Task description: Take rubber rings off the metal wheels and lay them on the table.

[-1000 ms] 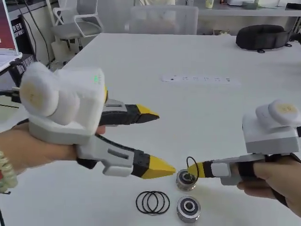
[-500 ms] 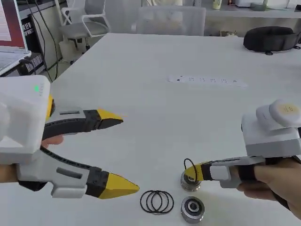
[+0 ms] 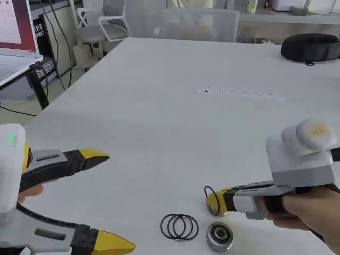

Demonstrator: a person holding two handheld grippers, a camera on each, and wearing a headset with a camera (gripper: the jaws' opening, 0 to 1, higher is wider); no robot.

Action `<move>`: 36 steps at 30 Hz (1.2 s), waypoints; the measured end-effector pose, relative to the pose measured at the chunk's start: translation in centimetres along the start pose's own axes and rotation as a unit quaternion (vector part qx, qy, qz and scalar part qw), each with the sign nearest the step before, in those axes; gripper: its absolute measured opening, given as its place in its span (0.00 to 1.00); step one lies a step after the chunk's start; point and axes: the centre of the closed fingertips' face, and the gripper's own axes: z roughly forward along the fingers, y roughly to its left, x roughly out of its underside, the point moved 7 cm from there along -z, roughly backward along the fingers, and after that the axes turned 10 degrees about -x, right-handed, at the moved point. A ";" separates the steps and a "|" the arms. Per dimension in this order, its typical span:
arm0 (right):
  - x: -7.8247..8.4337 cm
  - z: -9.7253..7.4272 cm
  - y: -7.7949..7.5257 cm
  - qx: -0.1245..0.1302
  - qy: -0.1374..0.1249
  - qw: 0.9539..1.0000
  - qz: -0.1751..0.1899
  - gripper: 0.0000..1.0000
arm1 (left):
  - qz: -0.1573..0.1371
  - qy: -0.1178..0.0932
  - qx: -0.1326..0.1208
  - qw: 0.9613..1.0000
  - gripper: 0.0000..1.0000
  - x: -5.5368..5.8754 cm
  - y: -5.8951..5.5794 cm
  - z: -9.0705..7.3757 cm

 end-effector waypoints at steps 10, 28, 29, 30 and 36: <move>0.8 1.6 0.4 0.014 0.031 0.998 -0.050 0.00 | -0.036 0.005 -0.009 0.999 0.92 1.1 -0.7 -0.1; 1.7 2.3 0.1 0.034 0.078 0.991 -0.098 0.00 | -0.050 0.009 -0.008 0.999 0.93 1.3 -0.8 0.2; 1.7 2.3 0.1 0.035 0.078 0.991 -0.098 0.00 | -0.050 0.010 -0.007 0.999 0.93 1.3 -0.8 0.2; 1.7 2.3 0.1 0.036 0.078 0.991 -0.098 0.00 | -0.050 0.011 -0.007 0.999 0.93 1.4 -0.8 0.2; 1.6 2.1 -0.1 0.042 0.082 0.990 -0.103 0.00 | -0.050 0.015 -0.004 0.999 0.93 1.5 -0.9 0.2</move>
